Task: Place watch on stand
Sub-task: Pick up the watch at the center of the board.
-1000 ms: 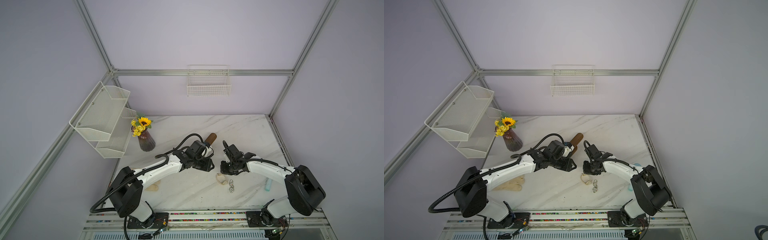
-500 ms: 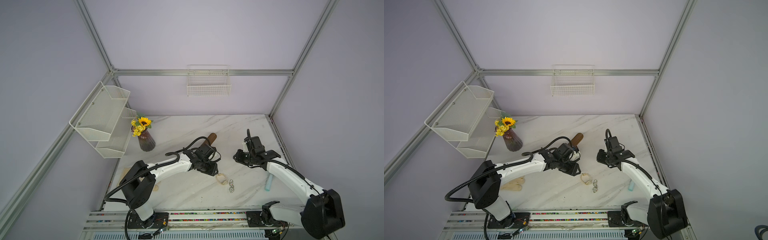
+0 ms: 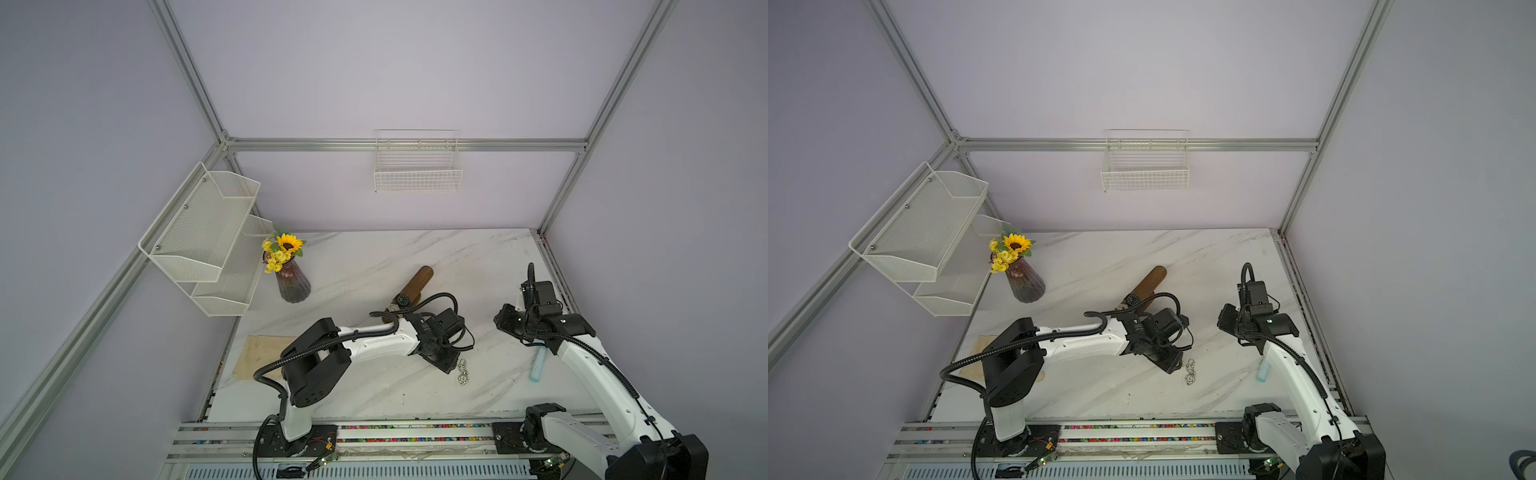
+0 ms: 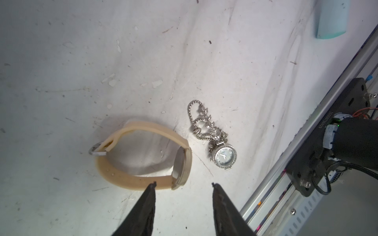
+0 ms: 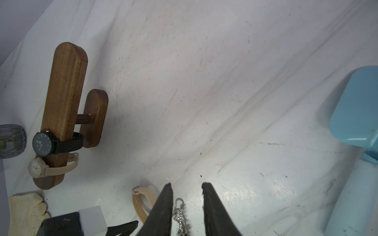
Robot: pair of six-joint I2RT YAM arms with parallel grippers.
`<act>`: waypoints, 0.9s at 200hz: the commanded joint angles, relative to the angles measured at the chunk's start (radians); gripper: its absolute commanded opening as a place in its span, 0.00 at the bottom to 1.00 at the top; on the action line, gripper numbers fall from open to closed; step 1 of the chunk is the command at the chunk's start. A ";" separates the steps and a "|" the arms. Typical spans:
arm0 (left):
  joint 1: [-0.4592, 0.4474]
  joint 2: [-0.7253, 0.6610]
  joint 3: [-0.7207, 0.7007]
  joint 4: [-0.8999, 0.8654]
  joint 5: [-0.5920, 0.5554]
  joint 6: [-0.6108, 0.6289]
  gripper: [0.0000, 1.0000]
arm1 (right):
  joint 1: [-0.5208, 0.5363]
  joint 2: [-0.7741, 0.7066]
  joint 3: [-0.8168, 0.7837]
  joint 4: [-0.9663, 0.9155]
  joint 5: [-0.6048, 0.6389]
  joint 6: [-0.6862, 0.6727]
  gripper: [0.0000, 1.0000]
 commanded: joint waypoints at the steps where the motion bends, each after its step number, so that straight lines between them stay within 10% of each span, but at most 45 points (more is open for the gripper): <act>1: 0.000 0.018 0.071 -0.018 -0.031 0.035 0.44 | -0.012 0.004 -0.012 0.000 -0.039 -0.015 0.29; 180: 0.009 0.136 0.194 -0.083 0.002 0.050 0.22 | -0.035 0.026 -0.030 0.046 -0.135 -0.005 0.29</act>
